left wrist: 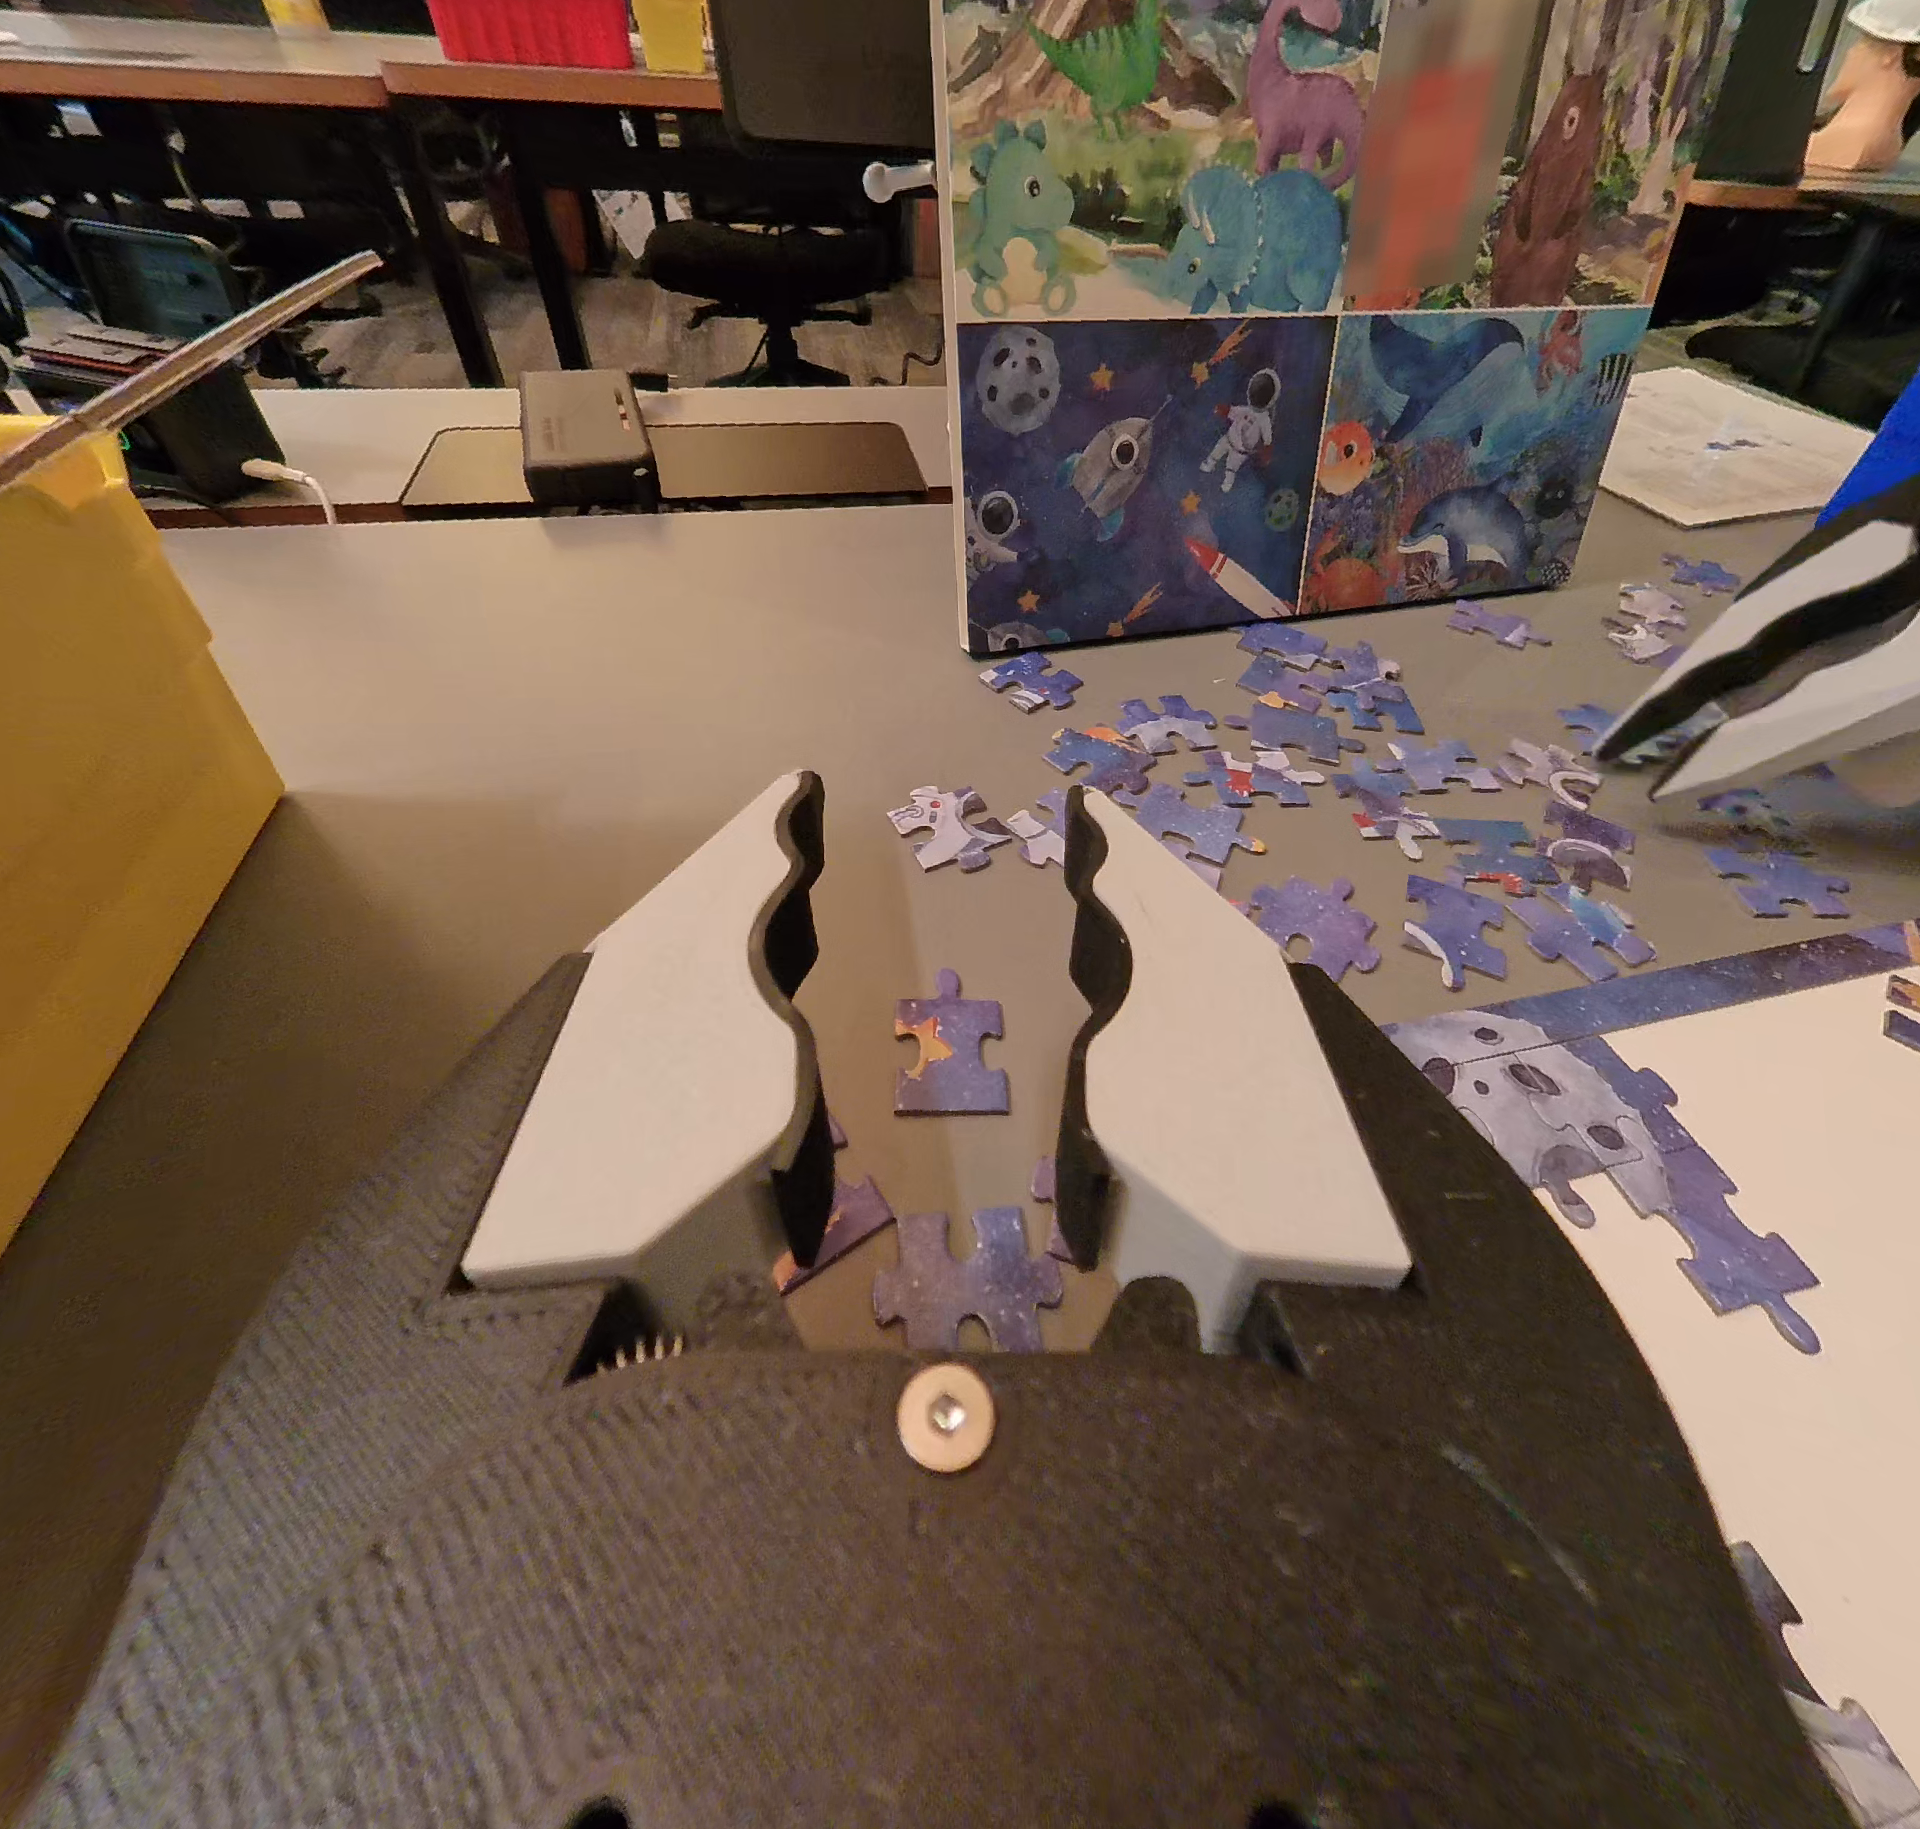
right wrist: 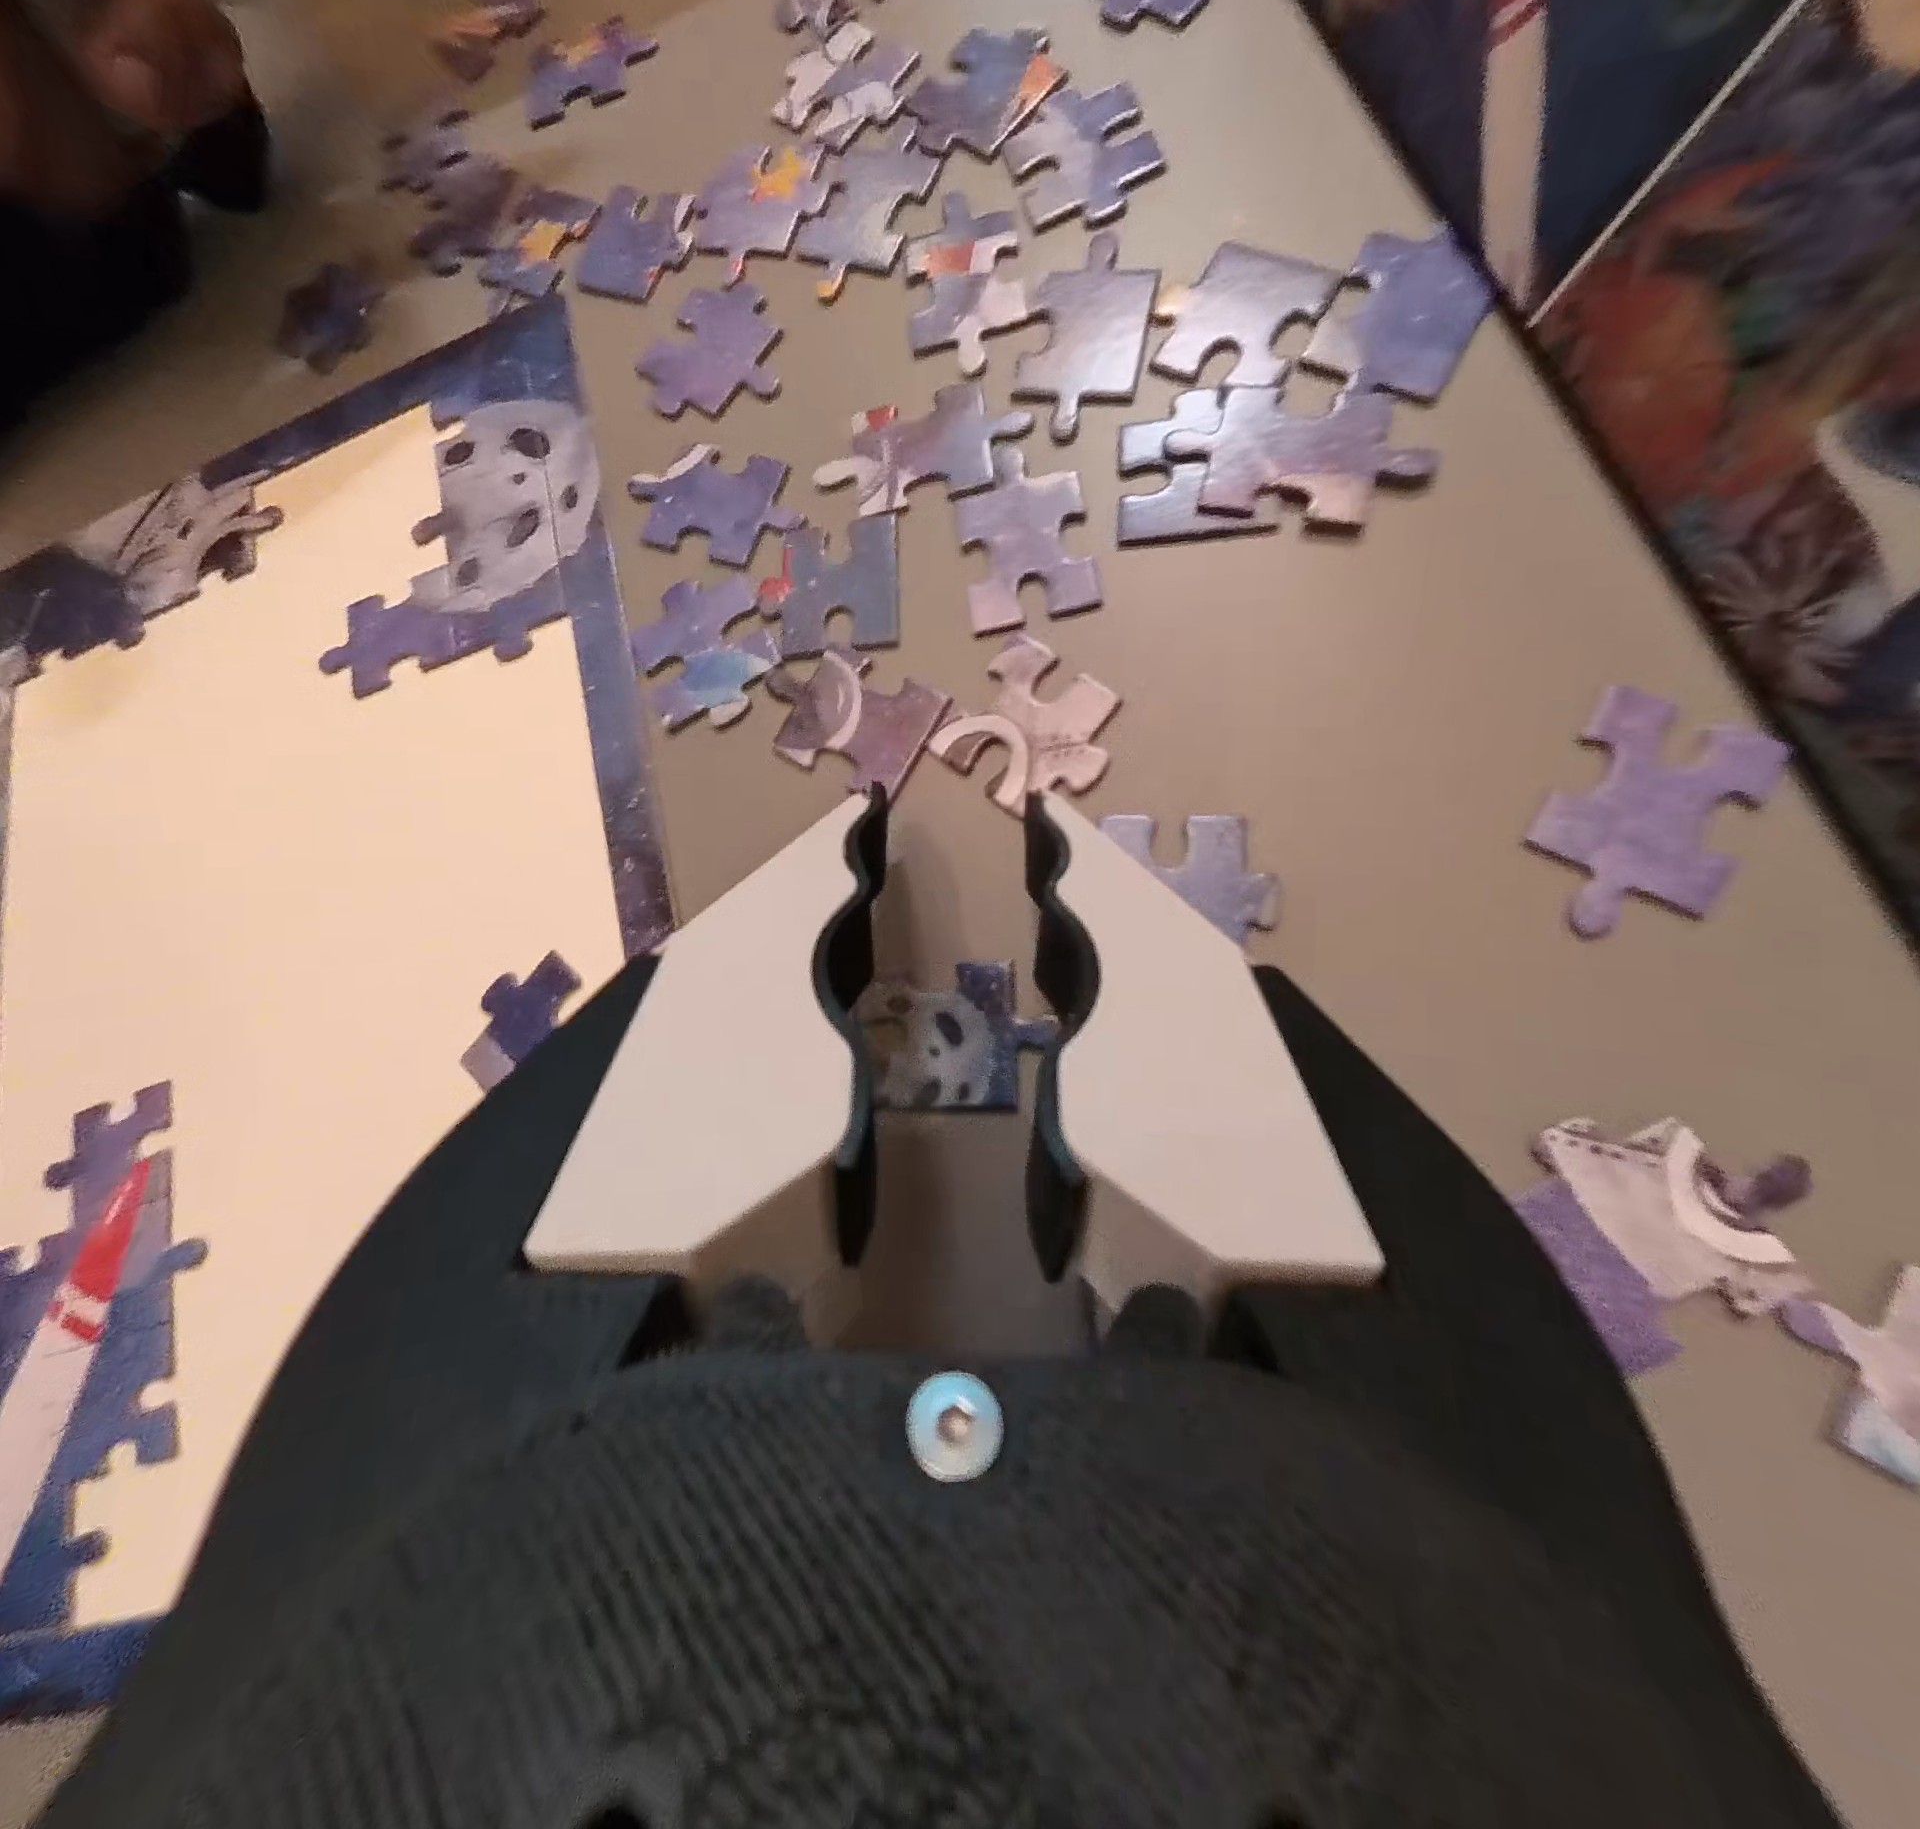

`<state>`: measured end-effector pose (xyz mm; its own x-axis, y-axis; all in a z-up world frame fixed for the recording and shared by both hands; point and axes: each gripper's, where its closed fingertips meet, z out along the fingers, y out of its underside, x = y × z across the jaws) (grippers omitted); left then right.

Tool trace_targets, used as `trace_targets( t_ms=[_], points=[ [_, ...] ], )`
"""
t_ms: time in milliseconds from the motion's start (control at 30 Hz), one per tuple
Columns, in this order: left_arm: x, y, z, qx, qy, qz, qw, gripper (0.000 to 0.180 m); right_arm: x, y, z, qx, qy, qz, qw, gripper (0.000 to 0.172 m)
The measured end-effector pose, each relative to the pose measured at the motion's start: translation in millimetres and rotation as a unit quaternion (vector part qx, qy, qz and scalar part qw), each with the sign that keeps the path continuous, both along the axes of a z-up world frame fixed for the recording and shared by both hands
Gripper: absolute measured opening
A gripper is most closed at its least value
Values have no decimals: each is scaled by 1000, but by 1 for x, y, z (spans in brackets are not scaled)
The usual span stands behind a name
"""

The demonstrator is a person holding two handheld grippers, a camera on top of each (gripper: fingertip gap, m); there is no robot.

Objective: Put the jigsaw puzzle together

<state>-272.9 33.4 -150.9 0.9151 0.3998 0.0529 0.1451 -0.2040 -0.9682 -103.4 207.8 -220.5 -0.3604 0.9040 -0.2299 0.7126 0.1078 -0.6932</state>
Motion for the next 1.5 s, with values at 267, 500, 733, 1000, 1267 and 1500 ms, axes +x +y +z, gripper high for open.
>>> trace_targets(
  t_ms=[267,500,733,1000,1267,1500],
  points=[
    [0,0,0,1,-2,-2,1000,45,-14,9,3,65,61,0,996,34],
    [0,0,0,1,-1,-2,1000,44,-2,3,-6,69,16,28,997,33],
    [1,0,0,1,0,-2,1000,44,14,1,-4,85,-13,57,995,29],
    [1,0,0,1,-1,-3,1000,44,12,-1,-7,94,-2,61,994,30],
    [1,0,0,2,-3,-5,1000,44,11,2,-8,109,-4,53,993,15],
    [1,0,0,2,-2,-4,1000,44,10,4,0,113,10,48,992,0]
  ],
)
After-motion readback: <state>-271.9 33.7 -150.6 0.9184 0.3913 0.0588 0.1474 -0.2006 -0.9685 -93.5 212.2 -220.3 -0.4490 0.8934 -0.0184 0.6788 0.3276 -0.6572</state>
